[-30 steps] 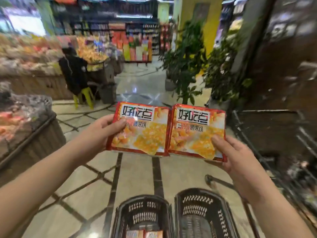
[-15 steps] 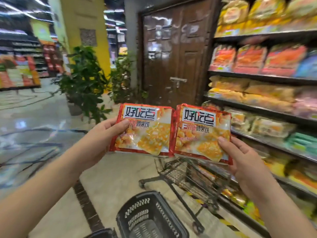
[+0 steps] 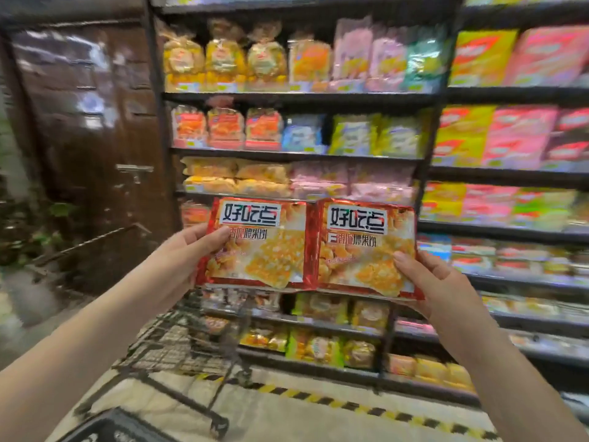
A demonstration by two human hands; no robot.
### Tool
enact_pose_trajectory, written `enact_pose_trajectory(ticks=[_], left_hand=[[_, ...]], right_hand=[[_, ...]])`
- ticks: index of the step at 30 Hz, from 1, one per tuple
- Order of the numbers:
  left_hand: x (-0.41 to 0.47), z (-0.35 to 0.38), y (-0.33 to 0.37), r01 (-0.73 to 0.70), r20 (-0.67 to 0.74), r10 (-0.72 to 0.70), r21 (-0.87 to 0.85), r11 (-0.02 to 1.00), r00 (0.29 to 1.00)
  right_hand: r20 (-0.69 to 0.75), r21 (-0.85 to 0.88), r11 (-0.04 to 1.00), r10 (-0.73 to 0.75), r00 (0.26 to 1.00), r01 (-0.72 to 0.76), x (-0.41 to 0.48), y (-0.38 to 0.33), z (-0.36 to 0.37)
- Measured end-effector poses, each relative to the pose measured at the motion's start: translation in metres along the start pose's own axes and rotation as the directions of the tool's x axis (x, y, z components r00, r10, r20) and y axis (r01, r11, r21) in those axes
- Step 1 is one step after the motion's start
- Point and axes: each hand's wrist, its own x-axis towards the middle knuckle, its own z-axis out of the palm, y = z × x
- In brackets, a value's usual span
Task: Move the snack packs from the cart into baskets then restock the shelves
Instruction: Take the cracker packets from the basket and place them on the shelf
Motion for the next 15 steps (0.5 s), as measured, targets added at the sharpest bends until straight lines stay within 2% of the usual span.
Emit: enact_pose_trajectory(ticks=[6,15], left_hand=[[0.034,0.187,-0.034,0.051,0.211,-0.036,-0.063,0.997,0.977],[0.091,0.412,-0.066,0.091,0.481,-0.069,-0.023,0.996,0.874]], right_hand=[[-0.247,-0.019,1.0,0.006,0.969,-0.011,-0.029,-0.012,-0.179],[-0.51,-0.038,0.999,-0.01,0.86,-0.012,-0.052,-0.013,-0.369]])
